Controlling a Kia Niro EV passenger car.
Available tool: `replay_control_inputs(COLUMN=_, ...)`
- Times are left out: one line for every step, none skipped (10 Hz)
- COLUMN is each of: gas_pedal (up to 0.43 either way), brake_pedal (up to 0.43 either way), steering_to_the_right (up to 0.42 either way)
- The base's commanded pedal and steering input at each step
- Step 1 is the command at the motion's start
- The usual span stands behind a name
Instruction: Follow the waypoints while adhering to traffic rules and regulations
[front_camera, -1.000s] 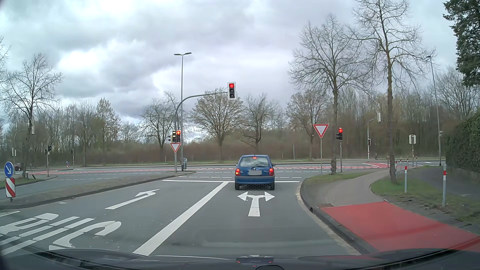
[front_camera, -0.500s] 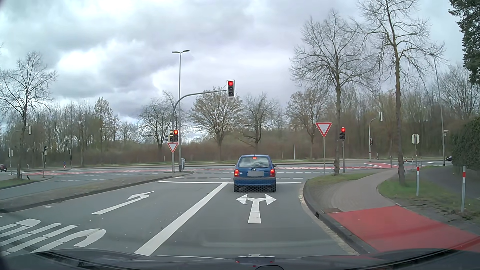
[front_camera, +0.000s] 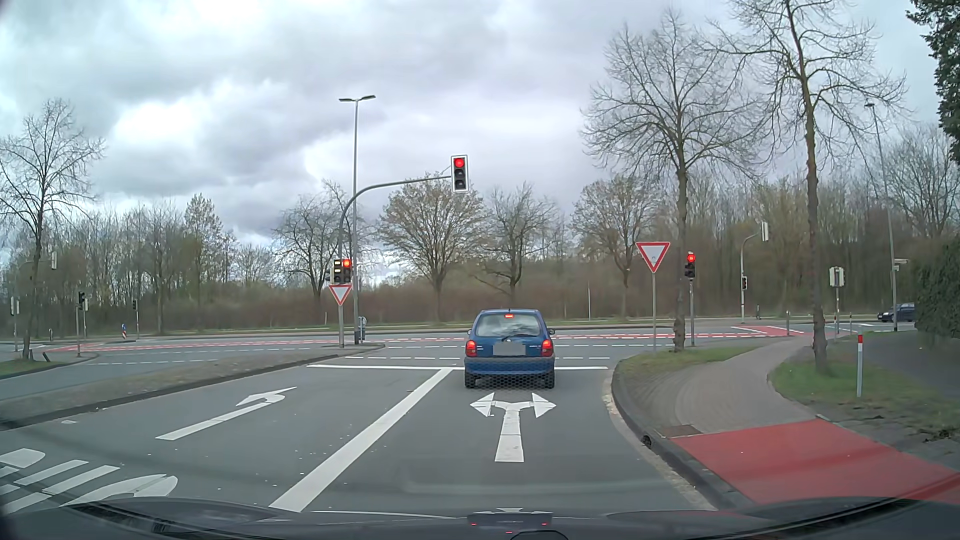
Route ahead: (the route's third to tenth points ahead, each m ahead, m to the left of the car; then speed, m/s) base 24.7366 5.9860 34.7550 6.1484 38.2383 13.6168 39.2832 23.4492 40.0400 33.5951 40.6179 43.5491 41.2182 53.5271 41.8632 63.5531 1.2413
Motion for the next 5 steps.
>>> replay_control_inputs(gas_pedal=0.000, brake_pedal=0.000, steering_to_the_right=0.005)
replay_control_inputs(gas_pedal=0.000, brake_pedal=0.000, steering_to_the_right=0.005)
replay_control_inputs(gas_pedal=0.000, brake_pedal=0.000, steering_to_the_right=0.005)
replay_control_inputs(gas_pedal=0.000, brake_pedal=0.000, steering_to_the_right=0.005)
replay_control_inputs(gas_pedal=0.000, brake_pedal=0.000, steering_to_the_right=0.005)
